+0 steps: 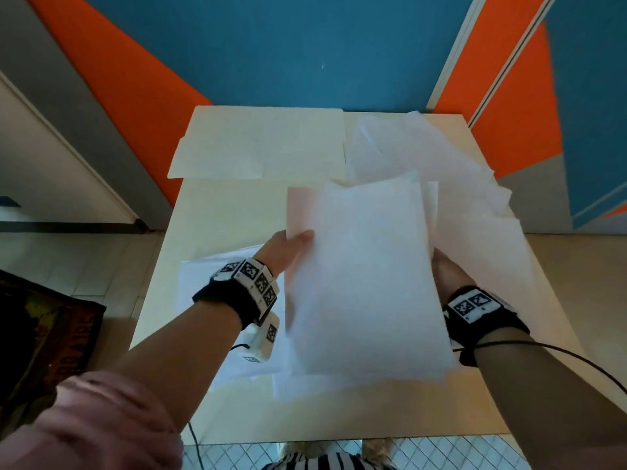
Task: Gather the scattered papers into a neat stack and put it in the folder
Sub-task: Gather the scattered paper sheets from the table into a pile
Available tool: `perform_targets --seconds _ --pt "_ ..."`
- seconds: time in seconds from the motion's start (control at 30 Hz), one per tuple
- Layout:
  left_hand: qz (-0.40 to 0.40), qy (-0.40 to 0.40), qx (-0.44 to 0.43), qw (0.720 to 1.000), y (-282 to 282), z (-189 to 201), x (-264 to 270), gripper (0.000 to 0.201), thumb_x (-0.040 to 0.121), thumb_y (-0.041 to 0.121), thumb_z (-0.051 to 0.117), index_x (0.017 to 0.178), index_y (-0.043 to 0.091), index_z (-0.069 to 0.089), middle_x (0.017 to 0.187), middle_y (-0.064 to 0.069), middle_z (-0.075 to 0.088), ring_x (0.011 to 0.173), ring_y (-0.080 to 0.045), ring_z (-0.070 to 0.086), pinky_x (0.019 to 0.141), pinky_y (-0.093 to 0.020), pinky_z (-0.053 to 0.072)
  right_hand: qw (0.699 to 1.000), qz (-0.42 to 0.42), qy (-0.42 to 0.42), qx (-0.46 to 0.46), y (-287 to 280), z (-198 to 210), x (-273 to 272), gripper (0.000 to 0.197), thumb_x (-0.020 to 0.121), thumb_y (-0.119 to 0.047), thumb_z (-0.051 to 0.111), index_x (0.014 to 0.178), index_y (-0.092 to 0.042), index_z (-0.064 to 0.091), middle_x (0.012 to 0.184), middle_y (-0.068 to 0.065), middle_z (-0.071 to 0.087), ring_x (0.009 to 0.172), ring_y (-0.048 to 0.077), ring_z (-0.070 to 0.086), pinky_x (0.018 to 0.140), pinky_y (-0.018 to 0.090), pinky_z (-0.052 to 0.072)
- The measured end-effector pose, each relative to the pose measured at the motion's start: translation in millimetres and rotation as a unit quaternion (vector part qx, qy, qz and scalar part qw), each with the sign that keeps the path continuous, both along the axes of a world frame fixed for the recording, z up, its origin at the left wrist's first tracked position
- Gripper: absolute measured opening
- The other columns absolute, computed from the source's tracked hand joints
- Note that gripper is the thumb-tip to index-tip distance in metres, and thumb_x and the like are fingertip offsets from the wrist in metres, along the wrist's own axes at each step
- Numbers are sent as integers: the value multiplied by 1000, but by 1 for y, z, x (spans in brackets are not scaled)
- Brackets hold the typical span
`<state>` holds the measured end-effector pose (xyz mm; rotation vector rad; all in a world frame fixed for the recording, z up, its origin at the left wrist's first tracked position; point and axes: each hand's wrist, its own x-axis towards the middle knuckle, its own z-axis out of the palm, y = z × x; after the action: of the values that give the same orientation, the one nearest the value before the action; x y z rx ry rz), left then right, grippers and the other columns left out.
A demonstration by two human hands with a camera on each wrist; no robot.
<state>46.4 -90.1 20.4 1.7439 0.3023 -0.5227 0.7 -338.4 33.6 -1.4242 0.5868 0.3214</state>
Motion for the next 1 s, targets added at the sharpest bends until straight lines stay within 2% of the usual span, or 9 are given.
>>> perform_targets --seconds 0.1,0.17,0.3,0.37,0.43,0.5,0.57,0.8,1.0 --pt "37 17 -33 999 -1 -20 -2 45 92 32 51 129 5 51 121 -14 62 111 -31 60 101 -45 45 995 65 -39 67 -11 -27 -1 94 33 -28 93 119 -12 58 94 4 76 82 16 73 69 28 59" --pt "61 34 -91 993 -3 -28 -5 42 93 25 52 131 7 49 119 -12 61 108 -30 59 99 -44 46 993 67 -35 87 -13 -35 -3 96 24 -34 94 112 -14 61 93 4 76 85 19 73 71 31 60" --pt "39 16 -47 998 -9 -45 -7 37 90 23 56 125 11 55 121 -15 63 110 -32 61 99 -49 46 991 20 27 131 -15 -40 -5 61 68 -52 67 117 -15 63 104 5 73 96 19 69 86 34 51" --pt "32 6 -14 999 -13 -49 -9 36 89 22 56 123 11 57 121 -15 64 110 -33 61 99 -48 46 993 62 45 87 -15 -40 -4 73 59 -61 71 117 -18 63 112 3 71 104 19 66 97 37 46" --pt "30 -1 -1 1000 -18 -50 -10 35 89 22 57 121 9 57 120 -16 64 109 -33 62 98 -47 47 992 120 35 -11 -12 -38 -2 83 54 -41 86 125 -8 57 121 11 66 109 25 63 101 41 44" --pt "39 -10 6 999 -23 -52 -10 34 88 21 58 119 6 58 118 -18 65 107 -33 62 95 -47 49 981 153 28 -116 -10 -37 1 63 72 -6 76 129 0 51 128 18 59 112 30 59 102 43 43" --pt "70 -13 -15 997 -22 -52 -8 36 86 20 62 118 5 59 118 -18 65 107 -33 62 95 -45 49 965 162 8 -208 -9 -31 5 51 81 4 64 129 -3 50 128 15 58 115 30 56 105 44 41" --pt "64 16 -259 963 19 -40 2 92 47 42 87 126 17 50 116 -5 68 102 -20 67 81 -35 57 973 166 -118 -107 -6 32 20 36 78 -4 65 112 -12 59 98 -4 70 85 10 69 81 29 56" --pt "11 27 -258 966 58 -17 -6 80 26 32 93 98 9 67 87 -2 76 79 -17 73 63 -27 57 974 176 -121 -79 36 21 41 33 85 -3 59 118 -8 57 98 -1 67 76 5 69 78 28 56"
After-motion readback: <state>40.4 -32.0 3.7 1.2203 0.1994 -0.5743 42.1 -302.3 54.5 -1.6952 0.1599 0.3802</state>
